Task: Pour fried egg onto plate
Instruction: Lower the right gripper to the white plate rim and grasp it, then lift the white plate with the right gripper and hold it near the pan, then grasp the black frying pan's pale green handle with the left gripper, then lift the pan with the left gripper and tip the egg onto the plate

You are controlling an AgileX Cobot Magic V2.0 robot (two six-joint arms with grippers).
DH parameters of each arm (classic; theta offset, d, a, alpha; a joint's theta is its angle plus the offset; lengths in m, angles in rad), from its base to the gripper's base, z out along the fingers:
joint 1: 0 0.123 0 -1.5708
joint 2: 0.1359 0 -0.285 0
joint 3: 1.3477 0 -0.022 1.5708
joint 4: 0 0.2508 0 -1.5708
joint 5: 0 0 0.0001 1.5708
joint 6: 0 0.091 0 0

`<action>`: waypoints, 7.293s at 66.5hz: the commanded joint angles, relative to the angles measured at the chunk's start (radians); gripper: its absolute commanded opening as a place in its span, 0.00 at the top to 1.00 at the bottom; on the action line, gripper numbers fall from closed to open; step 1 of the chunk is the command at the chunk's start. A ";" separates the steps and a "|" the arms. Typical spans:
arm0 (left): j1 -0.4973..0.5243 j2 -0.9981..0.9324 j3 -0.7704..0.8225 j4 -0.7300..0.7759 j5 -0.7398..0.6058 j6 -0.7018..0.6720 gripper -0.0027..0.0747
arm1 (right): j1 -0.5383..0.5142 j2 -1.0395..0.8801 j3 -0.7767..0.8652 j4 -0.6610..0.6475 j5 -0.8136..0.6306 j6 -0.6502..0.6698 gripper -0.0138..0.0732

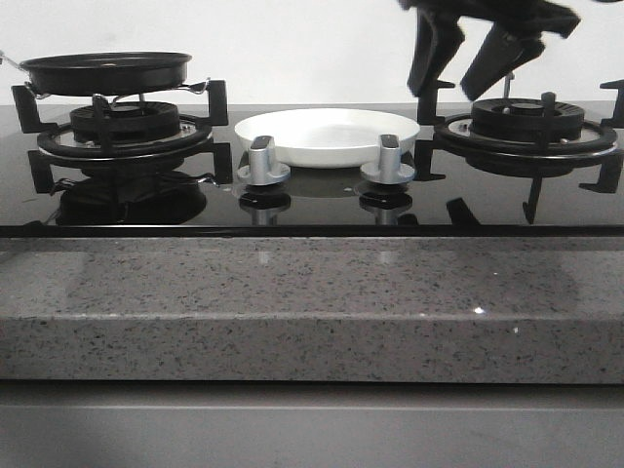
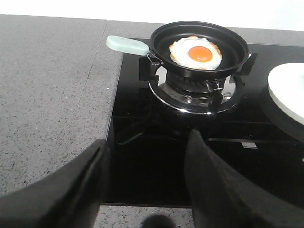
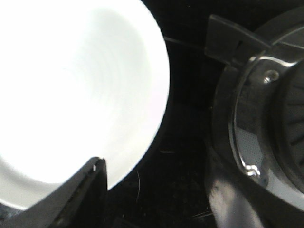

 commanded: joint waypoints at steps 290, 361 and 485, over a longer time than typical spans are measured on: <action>0.467 0.792 -0.617 -0.813 0.416 0.508 0.16 | 0.107 -0.314 0.391 0.145 -0.204 -0.031 0.92; 0.411 1.178 -0.680 -1.553 0.451 0.754 0.27 | 0.106 -0.314 0.391 0.145 -0.204 -0.031 0.92; 0.137 0.664 -0.687 -1.341 0.368 0.883 0.99 | 0.106 -0.314 0.391 0.145 -0.204 -0.031 0.92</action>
